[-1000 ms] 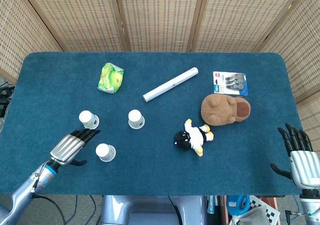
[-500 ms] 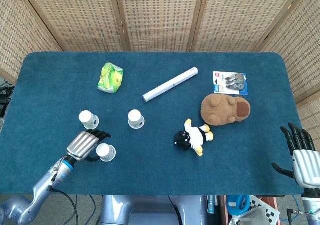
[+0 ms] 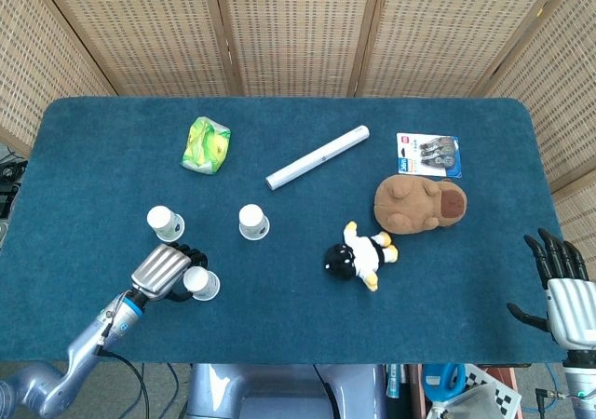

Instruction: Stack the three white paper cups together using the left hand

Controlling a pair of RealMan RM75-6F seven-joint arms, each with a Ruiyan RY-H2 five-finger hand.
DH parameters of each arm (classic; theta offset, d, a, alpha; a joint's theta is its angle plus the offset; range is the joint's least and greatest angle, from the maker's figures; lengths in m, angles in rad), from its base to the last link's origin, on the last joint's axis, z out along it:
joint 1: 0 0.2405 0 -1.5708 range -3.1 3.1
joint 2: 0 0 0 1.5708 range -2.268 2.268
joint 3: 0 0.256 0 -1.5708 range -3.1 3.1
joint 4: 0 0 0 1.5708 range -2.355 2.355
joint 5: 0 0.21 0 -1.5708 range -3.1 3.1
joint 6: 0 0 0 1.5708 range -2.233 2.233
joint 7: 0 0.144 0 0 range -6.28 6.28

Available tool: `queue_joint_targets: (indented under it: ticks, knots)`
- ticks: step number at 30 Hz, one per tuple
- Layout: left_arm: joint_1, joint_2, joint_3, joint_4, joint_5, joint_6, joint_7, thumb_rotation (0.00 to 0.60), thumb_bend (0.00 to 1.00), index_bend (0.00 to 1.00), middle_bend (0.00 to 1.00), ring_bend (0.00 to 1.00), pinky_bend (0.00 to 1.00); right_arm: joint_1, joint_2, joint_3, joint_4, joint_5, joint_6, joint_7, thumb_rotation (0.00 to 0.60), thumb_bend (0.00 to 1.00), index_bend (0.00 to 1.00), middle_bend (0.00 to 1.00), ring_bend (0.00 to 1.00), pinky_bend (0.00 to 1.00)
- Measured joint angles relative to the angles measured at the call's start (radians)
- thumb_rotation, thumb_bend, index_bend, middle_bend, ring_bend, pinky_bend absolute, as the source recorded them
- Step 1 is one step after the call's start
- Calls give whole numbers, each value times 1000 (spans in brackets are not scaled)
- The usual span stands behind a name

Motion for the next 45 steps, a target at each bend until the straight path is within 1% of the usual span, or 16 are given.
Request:
queue_joint_targets:
  ticks: [4,7,10,13,16,19,23,26,30,33,38,45]
  knots:
    - [-1,8,-4,-8,6,18,-19,600,185,420,450,396,420,1,0,1,-1,1,-2,0,600,0,0,0,0,0]
    - [0,27,-15,-30,14,46,-60,600,186,420,450,396,420,1,1,1,-1,2,-3,2,600,0,0,0,0,0]
    - [-2,63,-42,-69,15,76,-95,600,185,420,450,396,419,1,1,1,-1,4,-5,5,600,0,0,0,0,0]
    - [-16,94,-89,-105,-1,89,-111,600,185,420,450,396,416,2,-1,2,0,4,-7,9,600,0,0,0,0,0]
    - [-41,114,-138,-127,-39,85,-123,600,185,420,450,396,415,4,-2,3,1,4,-8,10,600,0,0,0,0,0]
    - [-82,117,-183,-127,-98,57,-113,600,185,420,450,396,412,6,-3,4,5,10,-15,12,600,0,0,0,0,0]
    - [-144,87,-232,-91,-185,4,-94,600,186,420,449,396,411,10,-4,9,12,23,-25,16,600,0,0,0,0,0]
    - [-179,47,-250,-44,-246,-31,-78,600,185,420,449,396,411,12,-5,13,21,39,-35,21,600,0,0,0,0,0]
    - [-214,1,-258,17,-305,-68,-59,600,185,420,449,396,411,16,-6,19,32,57,-49,31,600,0,0,0,0,0]
    - [-234,-30,-260,59,-329,-86,-55,600,185,420,448,396,409,17,-6,22,37,66,-54,35,600,0,0,0,0,0]
    - [-258,-81,-255,124,-324,-96,-82,600,185,420,446,396,404,20,-7,25,43,76,-65,41,600,0,0,0,0,0]
    - [-289,-126,-257,184,-313,-102,-112,600,185,420,442,396,402,26,-14,26,54,88,-81,33,600,0,0,0,0,0]
